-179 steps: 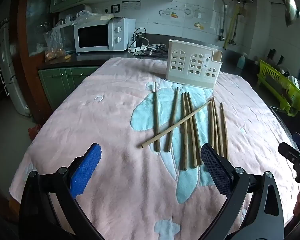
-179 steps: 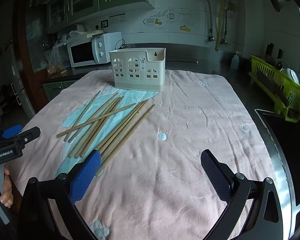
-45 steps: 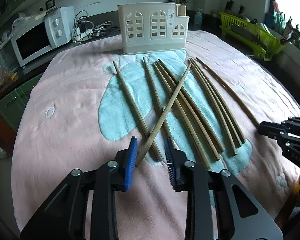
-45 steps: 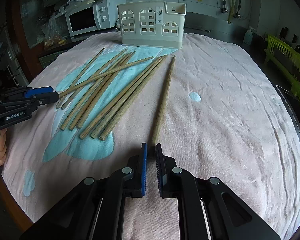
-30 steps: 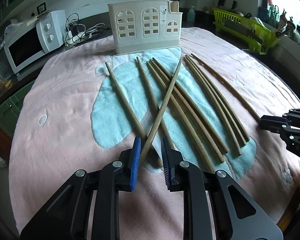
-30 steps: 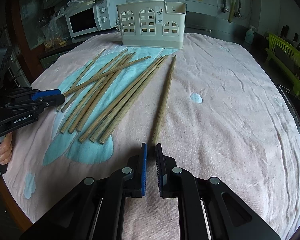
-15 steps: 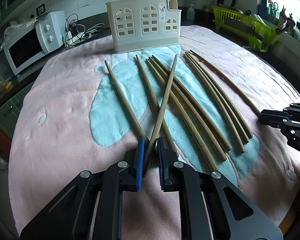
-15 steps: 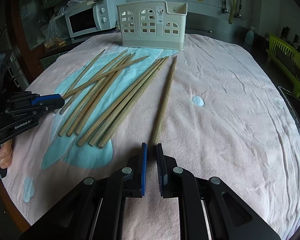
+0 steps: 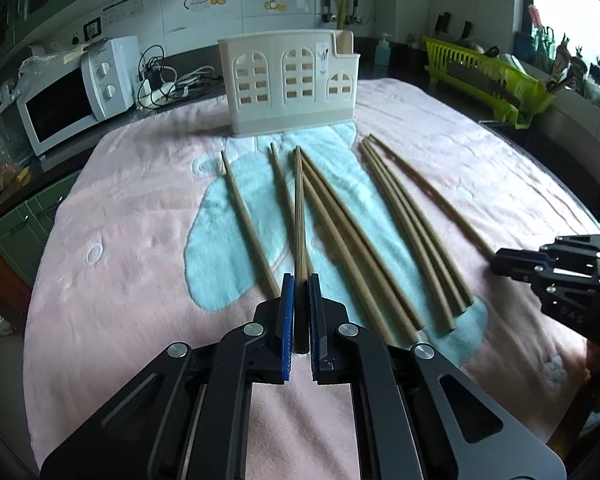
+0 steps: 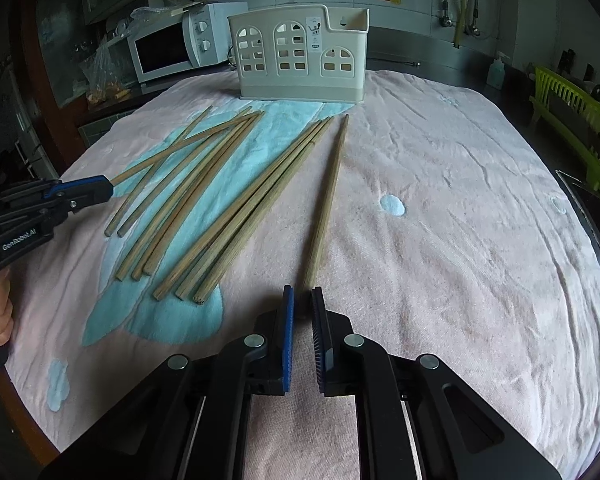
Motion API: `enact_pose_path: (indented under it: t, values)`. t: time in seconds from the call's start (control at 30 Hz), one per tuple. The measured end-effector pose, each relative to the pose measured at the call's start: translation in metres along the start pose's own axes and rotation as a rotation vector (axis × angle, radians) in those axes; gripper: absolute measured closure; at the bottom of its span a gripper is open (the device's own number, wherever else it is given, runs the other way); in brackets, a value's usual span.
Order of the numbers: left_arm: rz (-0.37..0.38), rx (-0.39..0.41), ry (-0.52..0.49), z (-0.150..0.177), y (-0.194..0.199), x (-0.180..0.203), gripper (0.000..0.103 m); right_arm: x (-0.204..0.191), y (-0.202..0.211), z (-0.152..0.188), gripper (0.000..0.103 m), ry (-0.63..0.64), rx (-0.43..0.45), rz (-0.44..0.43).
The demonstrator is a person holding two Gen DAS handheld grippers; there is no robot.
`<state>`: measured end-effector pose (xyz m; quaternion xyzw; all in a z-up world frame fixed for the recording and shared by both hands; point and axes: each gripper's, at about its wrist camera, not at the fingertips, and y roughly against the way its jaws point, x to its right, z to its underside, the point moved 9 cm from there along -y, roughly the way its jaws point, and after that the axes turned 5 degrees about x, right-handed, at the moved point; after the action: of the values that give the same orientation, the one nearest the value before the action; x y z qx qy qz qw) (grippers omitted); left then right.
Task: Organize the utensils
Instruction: 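Lift the held chopsticks with both grippers and carry them toward the white utensil holder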
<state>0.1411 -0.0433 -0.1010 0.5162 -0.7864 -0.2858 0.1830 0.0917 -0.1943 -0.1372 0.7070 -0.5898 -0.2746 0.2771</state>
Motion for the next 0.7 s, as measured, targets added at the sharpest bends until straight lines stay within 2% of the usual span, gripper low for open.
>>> enact_pose_path:
  t: [0.37, 0.7]
  values:
    - [0.001, 0.023, 0.02, -0.001, 0.008, -0.004, 0.098, 0.012, 0.014, -0.009, 0.096, -0.017, 0.051, 0.02]
    - [0.009, 0.125, 0.033, -0.033, 0.031, 0.003, 0.098, 0.027, 0.053, -0.051, 0.096, -0.015, 0.204, 0.033]
